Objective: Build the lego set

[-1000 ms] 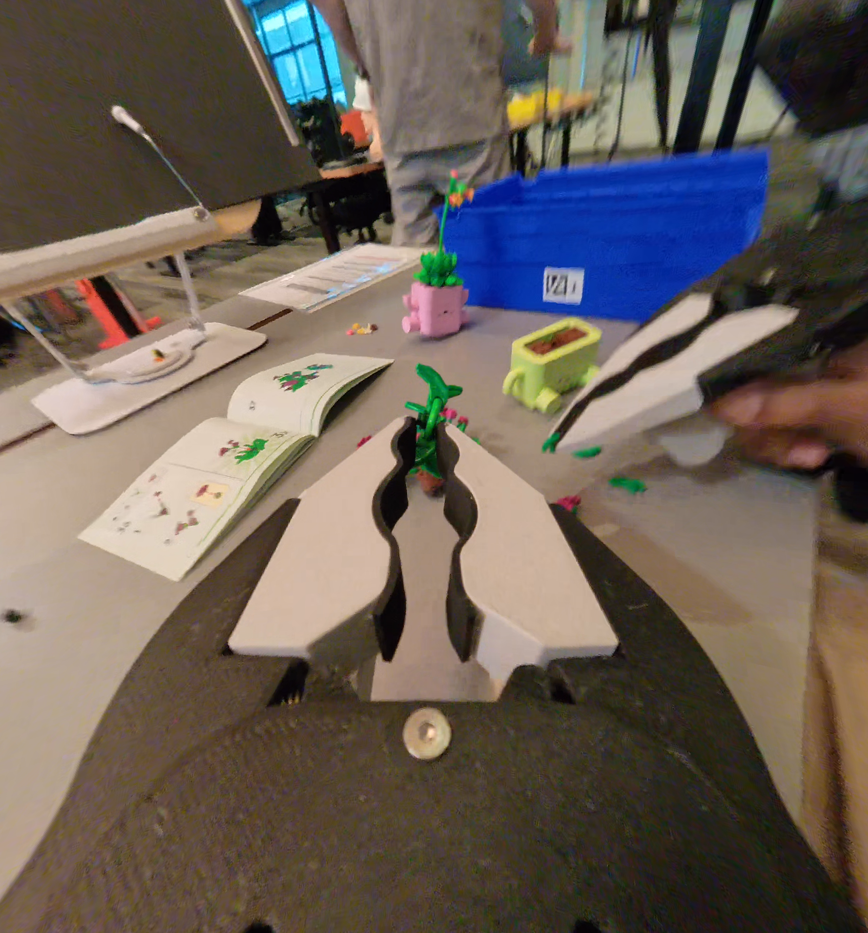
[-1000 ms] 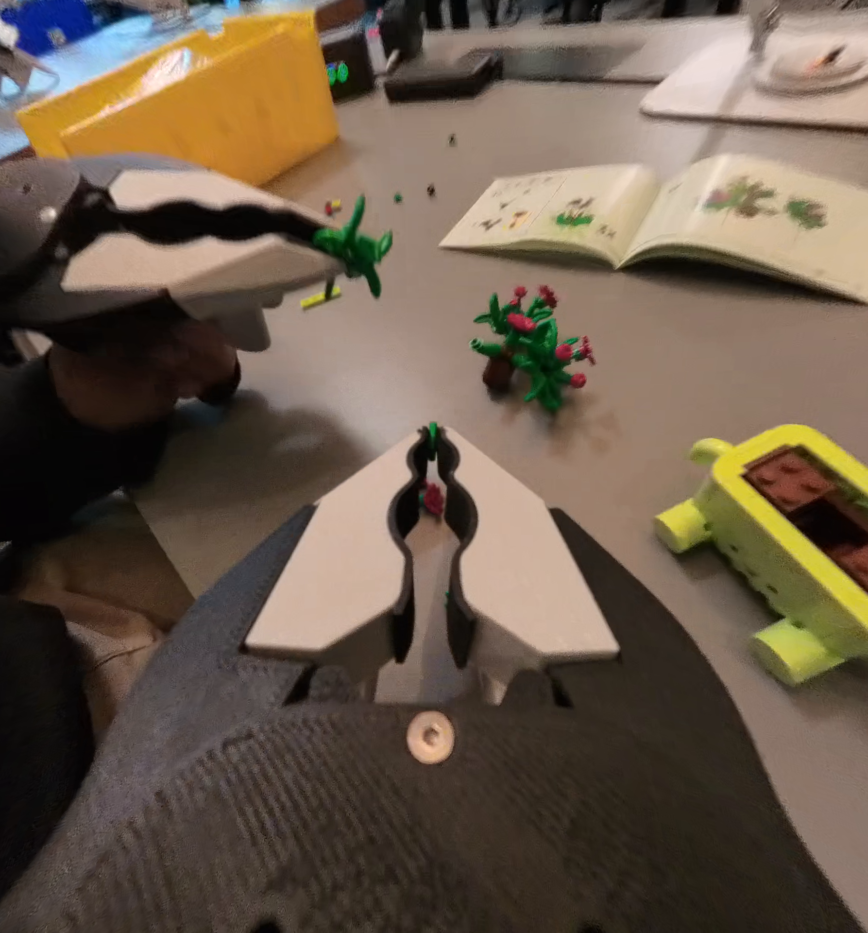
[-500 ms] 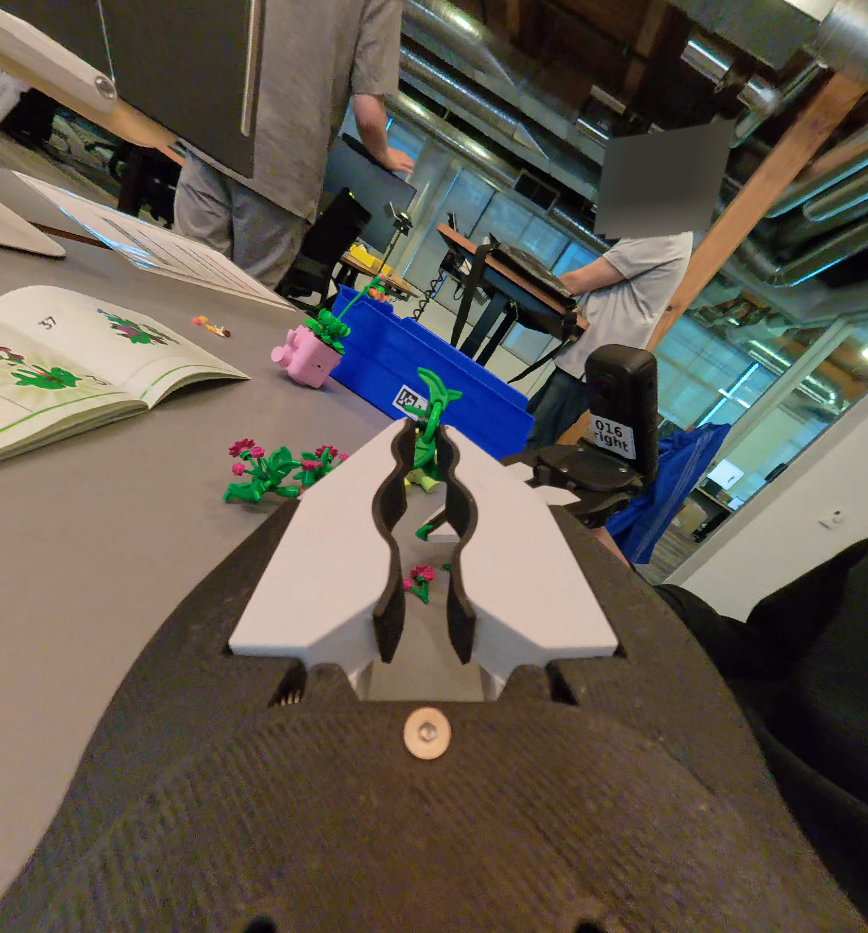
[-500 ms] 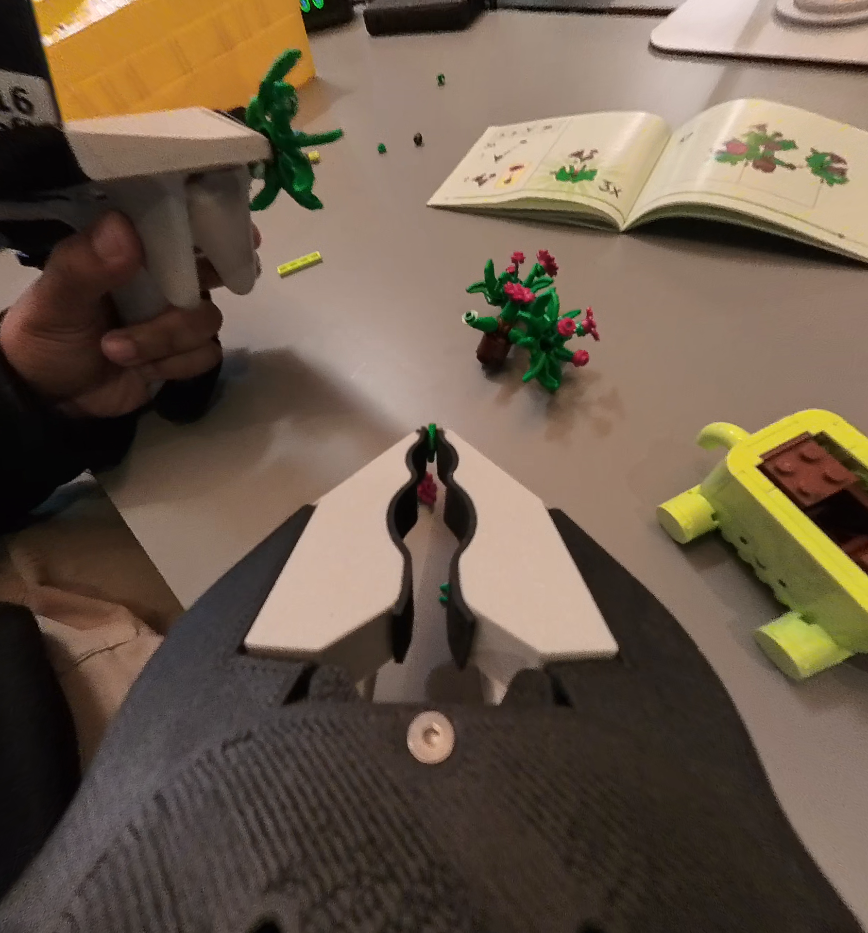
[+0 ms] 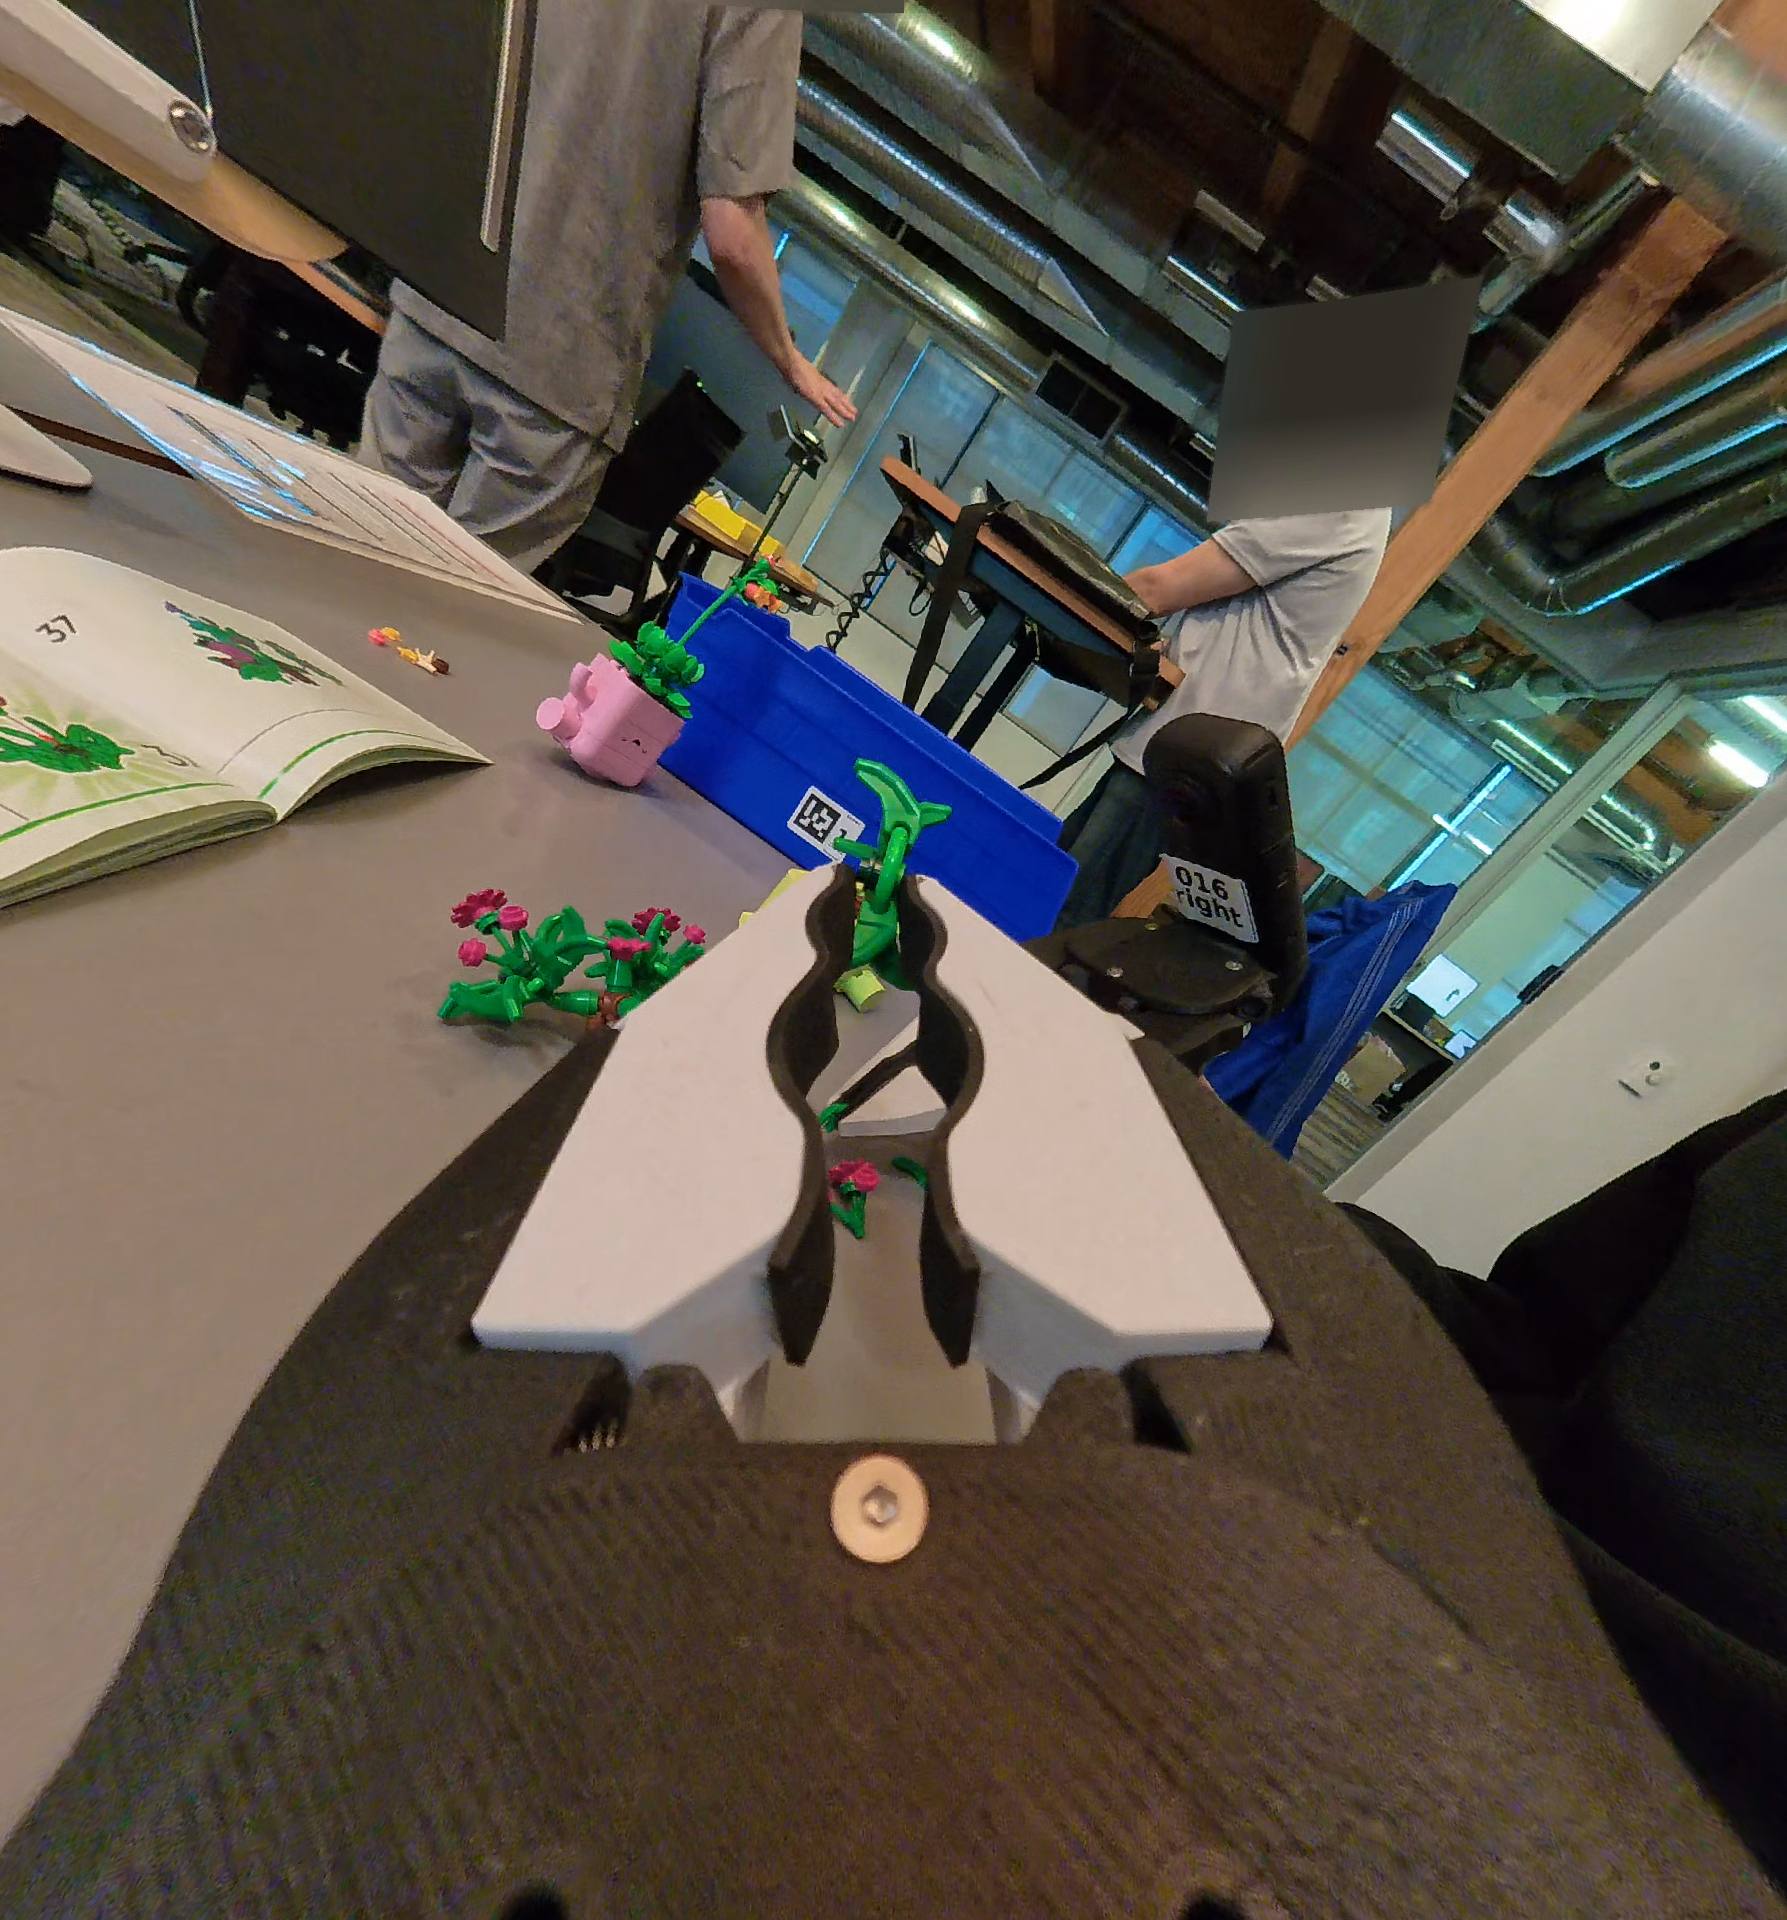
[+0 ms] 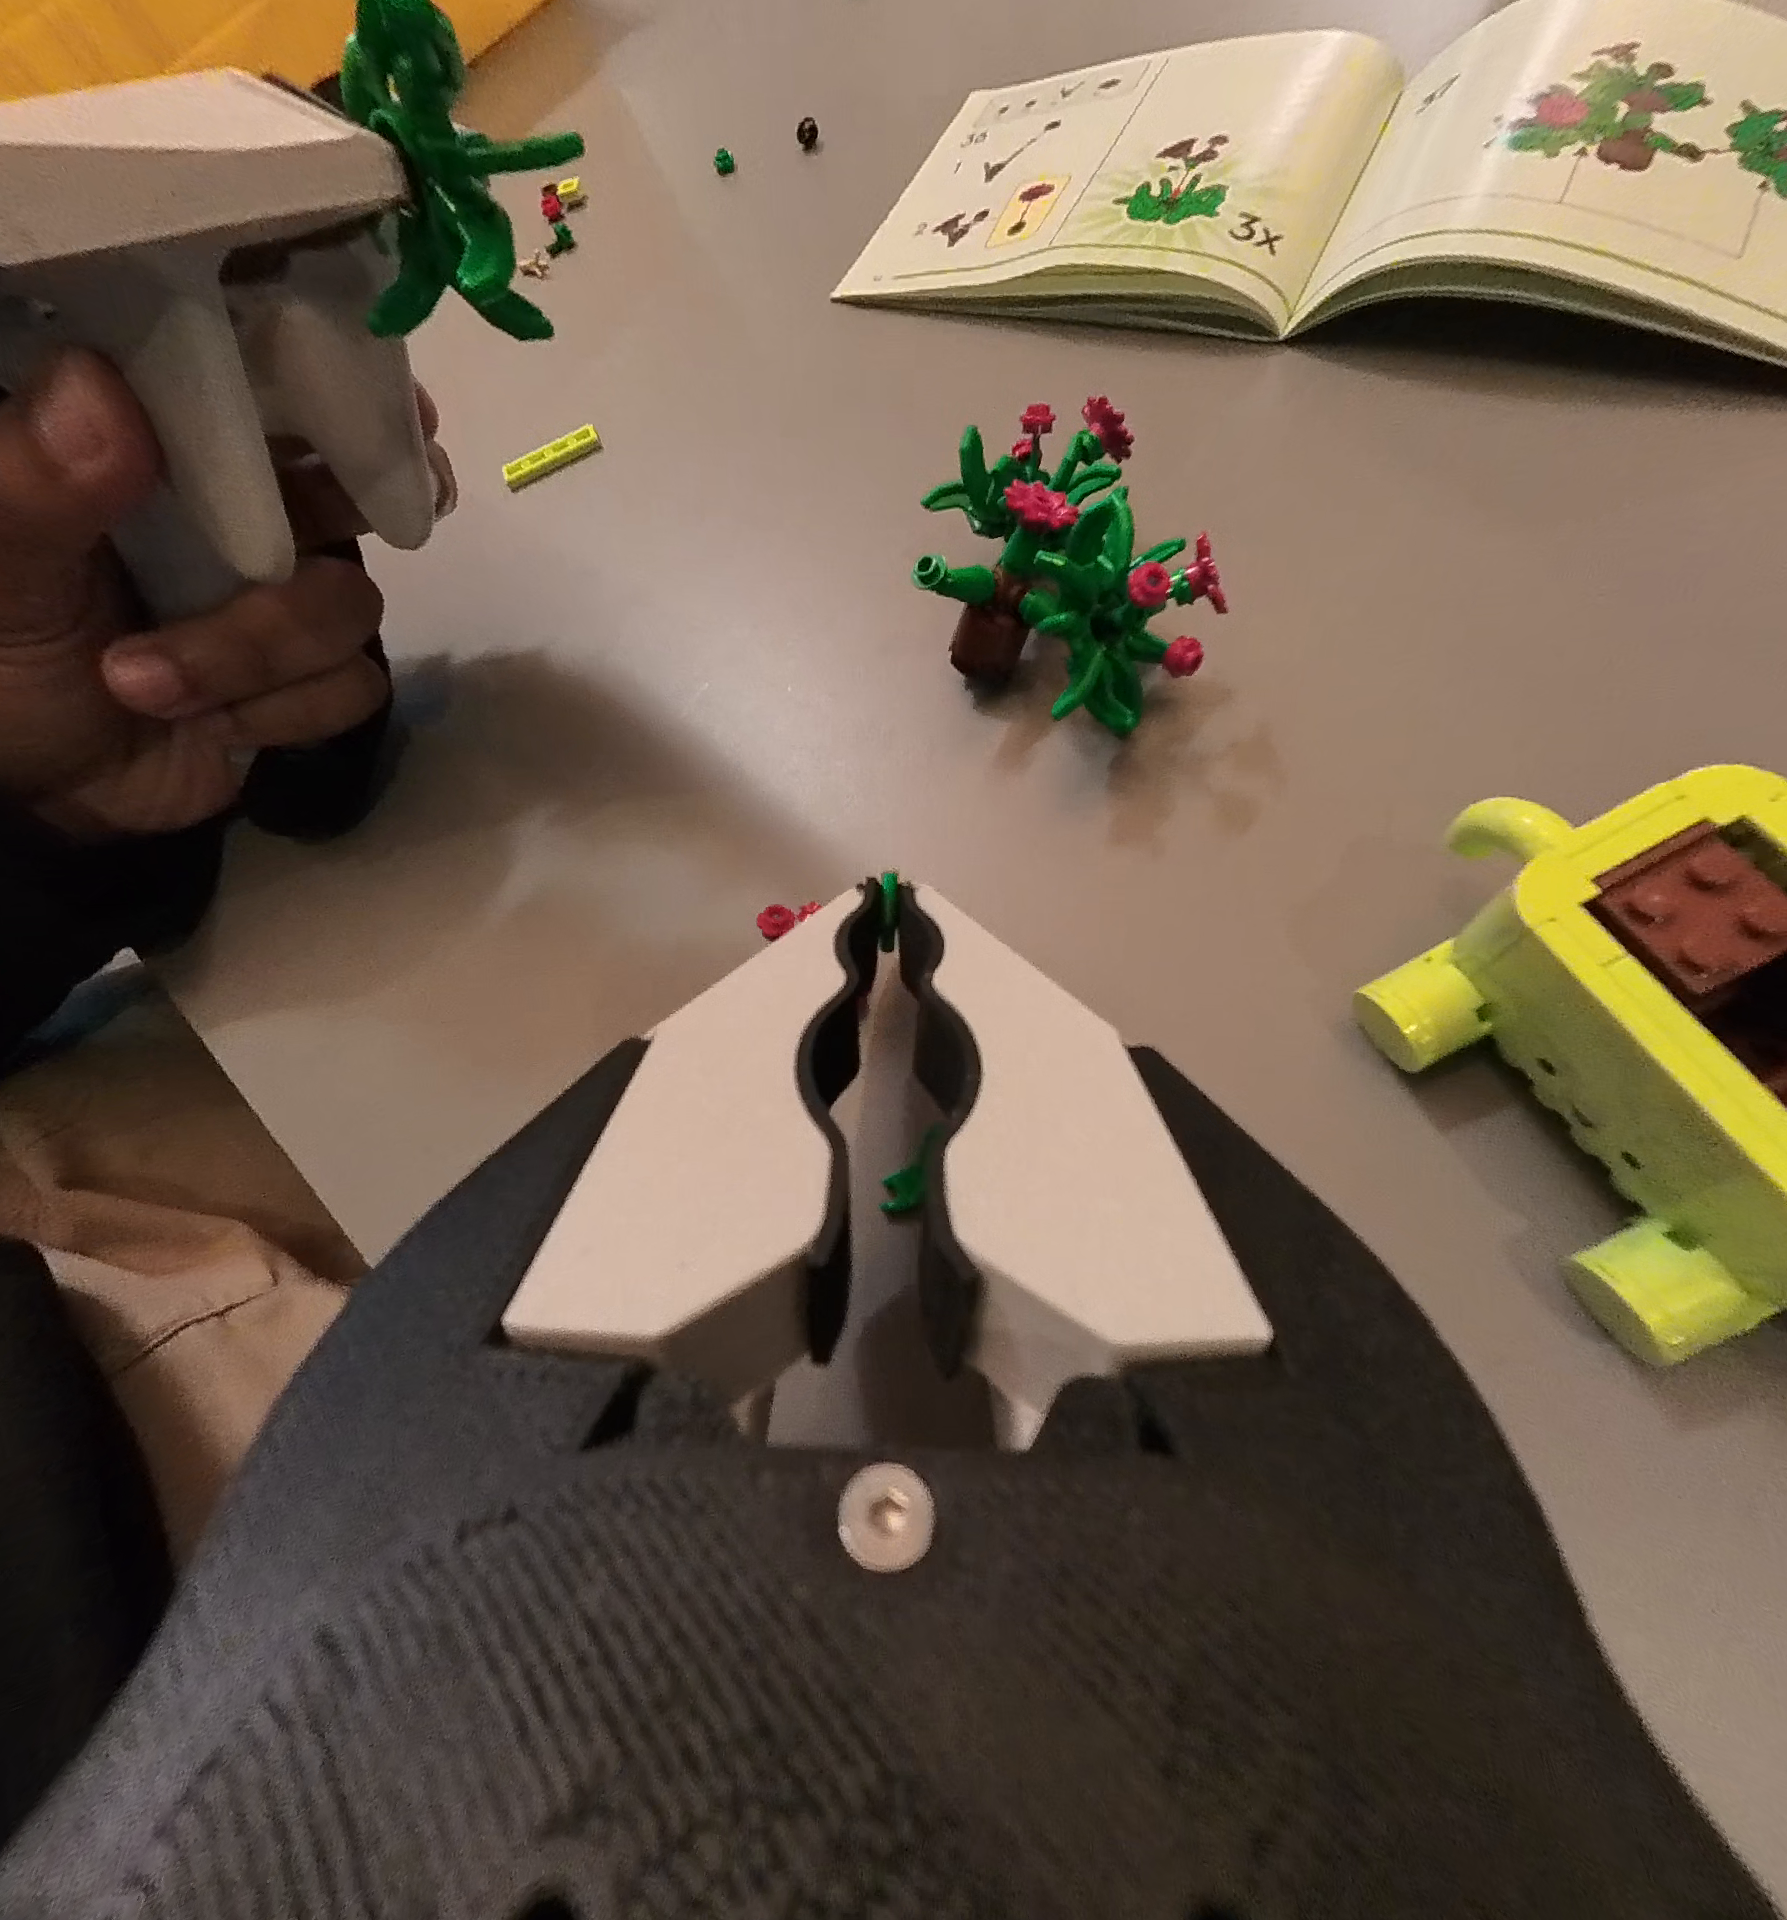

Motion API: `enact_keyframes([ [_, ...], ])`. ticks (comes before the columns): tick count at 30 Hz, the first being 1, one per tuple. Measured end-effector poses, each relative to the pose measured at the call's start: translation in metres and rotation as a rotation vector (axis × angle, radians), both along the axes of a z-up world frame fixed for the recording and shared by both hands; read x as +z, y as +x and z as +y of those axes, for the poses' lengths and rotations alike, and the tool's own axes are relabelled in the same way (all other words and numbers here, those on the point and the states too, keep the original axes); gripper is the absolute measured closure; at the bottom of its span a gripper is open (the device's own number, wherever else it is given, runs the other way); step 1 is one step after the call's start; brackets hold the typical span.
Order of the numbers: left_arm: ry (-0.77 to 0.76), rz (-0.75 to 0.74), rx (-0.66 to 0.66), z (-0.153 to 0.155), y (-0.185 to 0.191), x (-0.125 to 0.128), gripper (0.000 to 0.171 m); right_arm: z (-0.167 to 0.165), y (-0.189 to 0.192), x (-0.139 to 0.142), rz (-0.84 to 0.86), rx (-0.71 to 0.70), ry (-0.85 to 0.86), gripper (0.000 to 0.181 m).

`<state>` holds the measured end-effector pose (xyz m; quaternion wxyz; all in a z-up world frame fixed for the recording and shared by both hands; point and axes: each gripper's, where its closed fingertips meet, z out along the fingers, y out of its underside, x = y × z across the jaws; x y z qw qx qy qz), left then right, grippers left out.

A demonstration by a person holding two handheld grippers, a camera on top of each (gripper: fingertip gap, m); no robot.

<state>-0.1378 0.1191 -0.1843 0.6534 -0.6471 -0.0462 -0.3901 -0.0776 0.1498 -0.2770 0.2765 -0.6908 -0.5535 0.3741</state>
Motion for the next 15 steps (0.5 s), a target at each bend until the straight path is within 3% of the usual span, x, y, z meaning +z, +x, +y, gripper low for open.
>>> enact_keyframes([
  [15, -0.008, -0.020, -0.016, 0.0000, 0.0004, -0.0010, 0.165, 0.0007, 0.0002, -0.0029, -0.015, -0.003, -0.010, 0.180],
])
